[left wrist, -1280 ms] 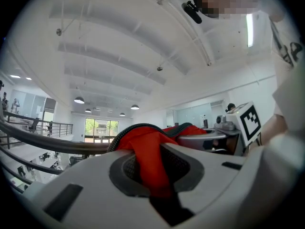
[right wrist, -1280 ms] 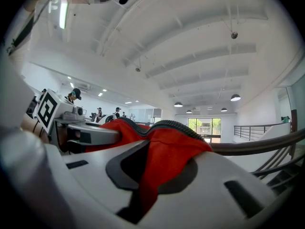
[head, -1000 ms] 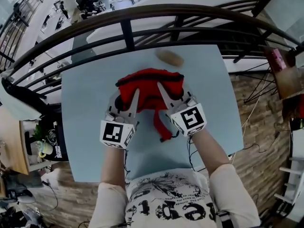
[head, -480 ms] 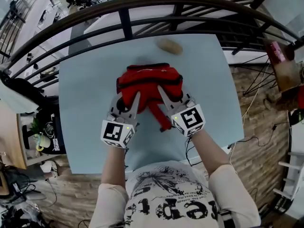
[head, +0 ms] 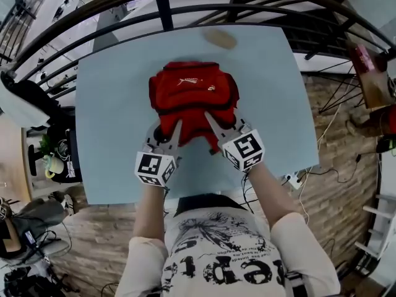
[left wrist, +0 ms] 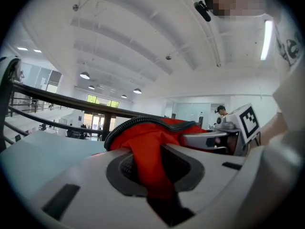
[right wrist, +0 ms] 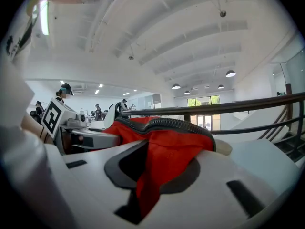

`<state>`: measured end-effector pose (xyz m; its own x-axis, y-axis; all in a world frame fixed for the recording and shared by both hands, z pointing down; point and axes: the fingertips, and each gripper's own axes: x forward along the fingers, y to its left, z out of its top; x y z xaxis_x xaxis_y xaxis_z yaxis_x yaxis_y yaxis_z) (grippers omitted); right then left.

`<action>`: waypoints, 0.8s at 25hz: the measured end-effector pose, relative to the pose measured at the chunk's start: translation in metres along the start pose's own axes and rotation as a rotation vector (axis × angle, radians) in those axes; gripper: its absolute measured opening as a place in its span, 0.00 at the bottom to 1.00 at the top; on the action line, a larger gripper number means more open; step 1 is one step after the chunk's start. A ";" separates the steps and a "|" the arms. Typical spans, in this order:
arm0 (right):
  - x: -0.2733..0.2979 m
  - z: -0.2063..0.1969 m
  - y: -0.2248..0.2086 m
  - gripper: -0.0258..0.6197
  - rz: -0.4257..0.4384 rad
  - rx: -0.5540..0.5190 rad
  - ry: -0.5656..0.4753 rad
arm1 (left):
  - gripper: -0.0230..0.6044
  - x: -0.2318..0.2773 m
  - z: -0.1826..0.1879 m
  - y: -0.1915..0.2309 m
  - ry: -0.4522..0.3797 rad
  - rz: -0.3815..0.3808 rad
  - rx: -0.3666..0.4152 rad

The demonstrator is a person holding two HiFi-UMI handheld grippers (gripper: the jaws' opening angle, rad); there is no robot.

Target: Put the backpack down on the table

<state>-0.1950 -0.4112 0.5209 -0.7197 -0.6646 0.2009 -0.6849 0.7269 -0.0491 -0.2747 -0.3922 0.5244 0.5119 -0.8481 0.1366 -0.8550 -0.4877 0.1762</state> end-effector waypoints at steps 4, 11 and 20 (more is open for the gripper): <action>-0.013 -0.028 0.020 0.14 0.002 0.014 0.035 | 0.14 -0.023 -0.032 -0.005 0.048 0.021 -0.026; -0.033 -0.070 0.037 0.21 -0.011 0.037 0.110 | 0.17 -0.047 -0.079 -0.013 0.144 0.057 -0.063; -0.054 -0.136 0.054 0.29 -0.036 0.090 0.260 | 0.25 -0.075 -0.148 -0.013 0.317 0.159 -0.117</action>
<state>-0.1784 -0.3125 0.6402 -0.6494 -0.6148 0.4475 -0.7253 0.6775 -0.1218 -0.2891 -0.2917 0.6563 0.3898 -0.7961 0.4630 -0.9199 -0.3128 0.2367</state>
